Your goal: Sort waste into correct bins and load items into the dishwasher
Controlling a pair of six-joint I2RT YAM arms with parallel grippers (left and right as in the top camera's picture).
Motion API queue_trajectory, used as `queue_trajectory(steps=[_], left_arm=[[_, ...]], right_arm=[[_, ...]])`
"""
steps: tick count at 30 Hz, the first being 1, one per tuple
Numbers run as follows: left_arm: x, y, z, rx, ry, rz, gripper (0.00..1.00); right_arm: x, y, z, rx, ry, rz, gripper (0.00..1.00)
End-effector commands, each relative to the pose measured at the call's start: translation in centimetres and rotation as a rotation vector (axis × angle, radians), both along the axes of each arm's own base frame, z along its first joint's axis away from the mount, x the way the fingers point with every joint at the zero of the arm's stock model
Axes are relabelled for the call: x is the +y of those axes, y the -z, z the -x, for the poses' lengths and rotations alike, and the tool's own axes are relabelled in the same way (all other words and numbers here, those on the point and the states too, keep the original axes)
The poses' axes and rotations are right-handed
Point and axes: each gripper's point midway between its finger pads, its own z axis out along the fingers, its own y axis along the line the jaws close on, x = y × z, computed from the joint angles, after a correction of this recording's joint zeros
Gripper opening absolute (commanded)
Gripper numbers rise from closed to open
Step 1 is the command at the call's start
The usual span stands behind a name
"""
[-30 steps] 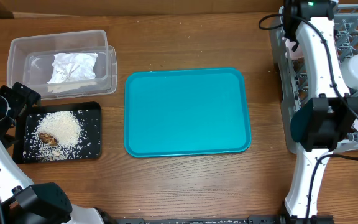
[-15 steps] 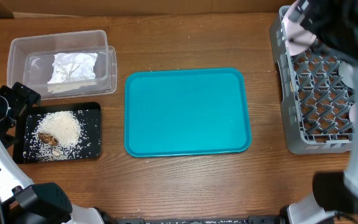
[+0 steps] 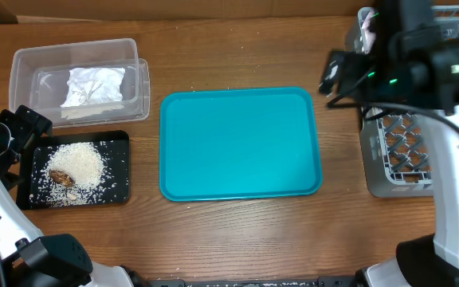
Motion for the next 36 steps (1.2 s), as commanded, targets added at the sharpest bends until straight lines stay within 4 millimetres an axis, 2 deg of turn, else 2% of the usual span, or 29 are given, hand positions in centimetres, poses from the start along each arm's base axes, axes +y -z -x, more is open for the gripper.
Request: queue_trajectory(steps=[1, 4, 7, 11, 16, 25, 30, 36], left_arm=[[-0.1, 0.0, 0.0, -0.002, -0.006, 0.007, 1.00], [-0.1, 0.0, 0.0, -0.002, -0.006, 0.007, 1.00], [-0.1, 0.0, 0.0, -0.002, -0.006, 0.007, 1.00], [-0.1, 0.0, 0.0, -0.002, -0.006, 0.007, 1.00], [-0.1, 0.0, 0.0, -0.002, -0.006, 0.007, 1.00], [-0.1, 0.0, 0.0, -0.002, -0.006, 0.007, 1.00], [-0.1, 0.0, 0.0, -0.002, -0.006, 0.007, 1.00], [-0.1, 0.0, 0.0, -0.002, -0.006, 0.007, 1.00]], right_arm=[[0.4, -0.8, 2.3, -0.035, -0.048, 0.036, 1.00], [0.2, -0.4, 3.7, -0.030, -0.062, 0.069, 1.00], [-0.8, 0.3, 5.2, -0.012, -0.030, 0.092, 1.00], [-2.2, 2.1, 7.1, -0.008, 0.010, 0.118, 1.00], [-2.6, 4.6, 8.3, -0.069, 0.035, 0.078, 1.00], [-2.6, 9.2, 8.4, -0.097, 0.126, 0.014, 1.00], [-2.3, 12.0, 7.7, -0.089, 0.125, 0.017, 1.00], [-2.3, 12.9, 7.7, -0.081, 0.125, 0.021, 1.00]])
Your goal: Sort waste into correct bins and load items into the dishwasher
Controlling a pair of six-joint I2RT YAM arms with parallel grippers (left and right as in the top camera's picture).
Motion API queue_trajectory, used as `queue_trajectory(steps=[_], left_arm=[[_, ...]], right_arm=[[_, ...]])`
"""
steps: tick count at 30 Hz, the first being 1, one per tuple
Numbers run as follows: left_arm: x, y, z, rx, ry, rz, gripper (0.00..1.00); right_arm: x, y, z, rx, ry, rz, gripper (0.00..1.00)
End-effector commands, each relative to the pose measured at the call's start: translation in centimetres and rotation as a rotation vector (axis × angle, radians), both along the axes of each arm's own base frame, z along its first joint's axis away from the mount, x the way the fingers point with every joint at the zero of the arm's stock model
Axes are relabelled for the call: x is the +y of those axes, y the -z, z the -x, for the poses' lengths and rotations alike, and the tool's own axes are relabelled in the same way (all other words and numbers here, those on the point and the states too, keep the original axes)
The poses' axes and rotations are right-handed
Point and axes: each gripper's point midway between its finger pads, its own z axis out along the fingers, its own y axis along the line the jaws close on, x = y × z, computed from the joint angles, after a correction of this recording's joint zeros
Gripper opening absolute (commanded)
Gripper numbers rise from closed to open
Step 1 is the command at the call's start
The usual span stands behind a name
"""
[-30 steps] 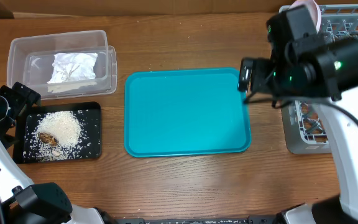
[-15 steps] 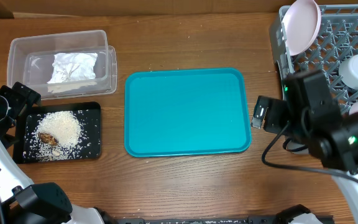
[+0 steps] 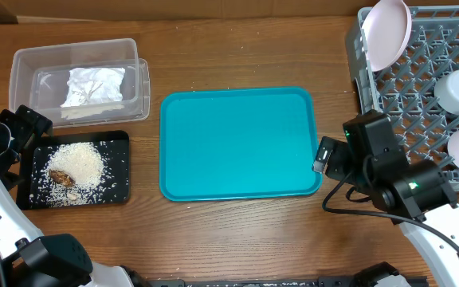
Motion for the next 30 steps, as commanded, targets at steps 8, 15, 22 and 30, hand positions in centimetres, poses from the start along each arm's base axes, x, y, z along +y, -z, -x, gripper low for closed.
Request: queue_trajectory(steps=[8, 15, 22, 30], left_arm=[[-0.1, 0.0, 0.0, -0.001, -0.006, 0.004, 1.00], [-0.1, 0.0, 0.0, -0.001, -0.006, 0.004, 1.00], [-0.1, 0.0, 0.0, -0.001, -0.006, 0.004, 1.00], [-0.1, 0.0, 0.0, -0.001, -0.006, 0.004, 1.00]], right_arm=[[-0.2, -0.4, -0.1, -0.027, 0.016, -0.002, 1.00], [-0.2, -2.0, 0.9, -0.095, -0.001, -0.019, 1.00], [-1.5, -1.5, 4.1, -0.202, -0.013, -0.030, 1.00], [-0.5, -1.2, 4.7, -0.182, -0.050, -0.083, 1.00]])
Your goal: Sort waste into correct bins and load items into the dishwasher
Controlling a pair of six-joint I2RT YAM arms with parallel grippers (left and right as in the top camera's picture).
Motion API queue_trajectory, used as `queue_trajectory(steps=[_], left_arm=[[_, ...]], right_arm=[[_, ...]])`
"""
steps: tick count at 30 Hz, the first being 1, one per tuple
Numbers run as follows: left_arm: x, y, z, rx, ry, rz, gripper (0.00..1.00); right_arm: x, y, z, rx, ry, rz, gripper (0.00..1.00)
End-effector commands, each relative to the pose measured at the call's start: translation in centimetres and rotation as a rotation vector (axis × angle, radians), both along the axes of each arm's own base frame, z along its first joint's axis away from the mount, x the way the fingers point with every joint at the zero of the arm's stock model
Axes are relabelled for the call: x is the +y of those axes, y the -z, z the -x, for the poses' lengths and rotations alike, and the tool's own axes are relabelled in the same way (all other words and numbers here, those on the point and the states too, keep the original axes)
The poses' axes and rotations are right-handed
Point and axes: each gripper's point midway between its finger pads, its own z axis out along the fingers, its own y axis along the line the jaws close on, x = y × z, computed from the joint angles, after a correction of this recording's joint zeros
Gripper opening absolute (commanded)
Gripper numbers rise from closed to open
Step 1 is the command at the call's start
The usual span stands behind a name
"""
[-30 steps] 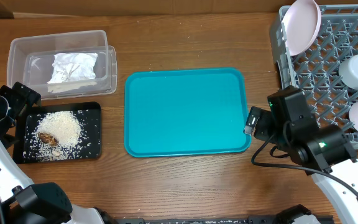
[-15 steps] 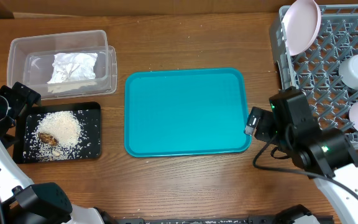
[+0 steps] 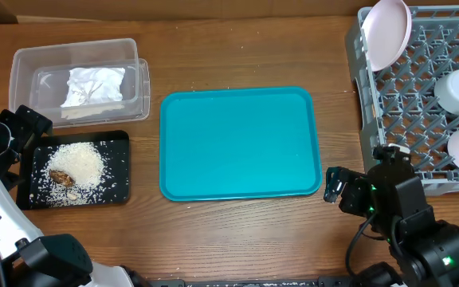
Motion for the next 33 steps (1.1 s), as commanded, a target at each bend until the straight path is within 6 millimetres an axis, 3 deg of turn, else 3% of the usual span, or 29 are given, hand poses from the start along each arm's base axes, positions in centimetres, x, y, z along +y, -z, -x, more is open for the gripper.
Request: queue_trajectory(steps=[1, 19, 25, 30, 33], left_arm=[[-0.1, 0.0, 0.0, -0.001, -0.006, 0.004, 1.00], [-0.1, 0.0, 0.0, -0.001, -0.006, 0.004, 1.00], [-0.1, 0.0, 0.0, -0.001, -0.006, 0.004, 1.00], [-0.1, 0.0, 0.0, -0.001, -0.006, 0.004, 1.00], [-0.1, 0.0, 0.0, -0.001, -0.006, 0.004, 1.00]], right_arm=[[0.4, 0.4, 0.1, 0.013, -0.012, -0.011, 1.00], [0.4, 1.0, 0.5, 0.039, -0.020, 0.002, 1.00], [-0.4, 0.7, 0.1, -0.061, 0.017, -0.037, 1.00], [-2.4, 1.5, -0.4, -0.178, 0.101, -0.074, 1.00], [-2.1, 0.9, -1.0, -0.322, 0.016, -0.082, 1.00]])
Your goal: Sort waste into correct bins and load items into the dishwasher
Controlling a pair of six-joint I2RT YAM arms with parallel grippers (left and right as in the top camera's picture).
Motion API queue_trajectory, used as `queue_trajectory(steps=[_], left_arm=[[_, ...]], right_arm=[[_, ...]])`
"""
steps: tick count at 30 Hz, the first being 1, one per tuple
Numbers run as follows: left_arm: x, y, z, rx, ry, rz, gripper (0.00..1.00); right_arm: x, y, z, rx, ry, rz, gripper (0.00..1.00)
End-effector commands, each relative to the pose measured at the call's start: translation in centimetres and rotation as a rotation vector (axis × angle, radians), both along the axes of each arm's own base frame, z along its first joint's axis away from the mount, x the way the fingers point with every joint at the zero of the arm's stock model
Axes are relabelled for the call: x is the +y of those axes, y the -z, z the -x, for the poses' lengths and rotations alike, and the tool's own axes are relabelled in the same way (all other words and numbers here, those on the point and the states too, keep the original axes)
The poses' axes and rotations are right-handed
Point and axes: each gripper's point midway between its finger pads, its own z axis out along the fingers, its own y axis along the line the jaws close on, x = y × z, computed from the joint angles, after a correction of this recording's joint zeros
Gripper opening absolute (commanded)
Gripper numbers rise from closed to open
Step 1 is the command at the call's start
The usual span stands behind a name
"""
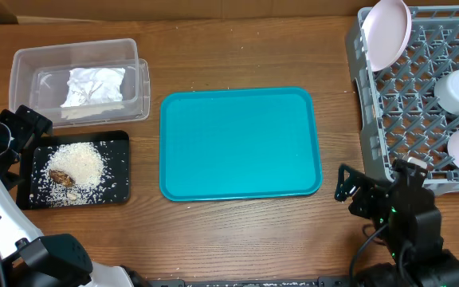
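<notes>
The grey dishwasher rack (409, 104) stands at the right. It holds a pink plate (387, 33) upright in its far left corner, a white cup and a pale bowl. The teal tray (240, 143) in the middle carries nothing. My right gripper (344, 190) hangs low near the table's front, just off the tray's front right corner, with nothing seen in it. My left gripper (24, 126) rests at the far left beside the black tray (118, 143). How either pair of jaws stands is too small to tell.
A clear plastic bin (22, 60) at the back left holds a crumpled white wrapper (92, 86). The black tray in front of it carries loose rice (76, 163) and a brown scrap (62, 178). The rack's front edge lies close to my right arm.
My right arm has drawn back a little further toward the front right of the table and sits lower. The left arm, tray, bins and rack contents are unchanged.
My right arm first reached over the rack's far left corner, covering most of it. Later it stood beside the tray's right edge, and the pink plate showed upright in that corner. The arm then sat nearer the front edge, and is there now.
</notes>
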Motion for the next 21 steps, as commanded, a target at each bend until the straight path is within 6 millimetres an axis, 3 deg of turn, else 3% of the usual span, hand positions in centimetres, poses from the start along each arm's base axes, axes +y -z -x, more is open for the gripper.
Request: queue_trajectory(steps=[1, 15, 21], left_arm=[[-0.1, 0.0, 0.0, 0.000, -0.006, 0.005, 1.00], [-0.1, 0.0, 0.0, 0.000, -0.006, 0.005, 1.00], [-0.1, 0.0, 0.0, 0.000, -0.006, 0.005, 1.00]], right_arm=[[0.4, -0.1, 0.0, -0.094, -0.079, 0.011, 1.00], [0.7, 2.6, -1.5, -0.260, -0.079, -0.015, 1.00], [0.6, 2.6, -1.1, -0.347, -0.079, -0.020, 1.00]])
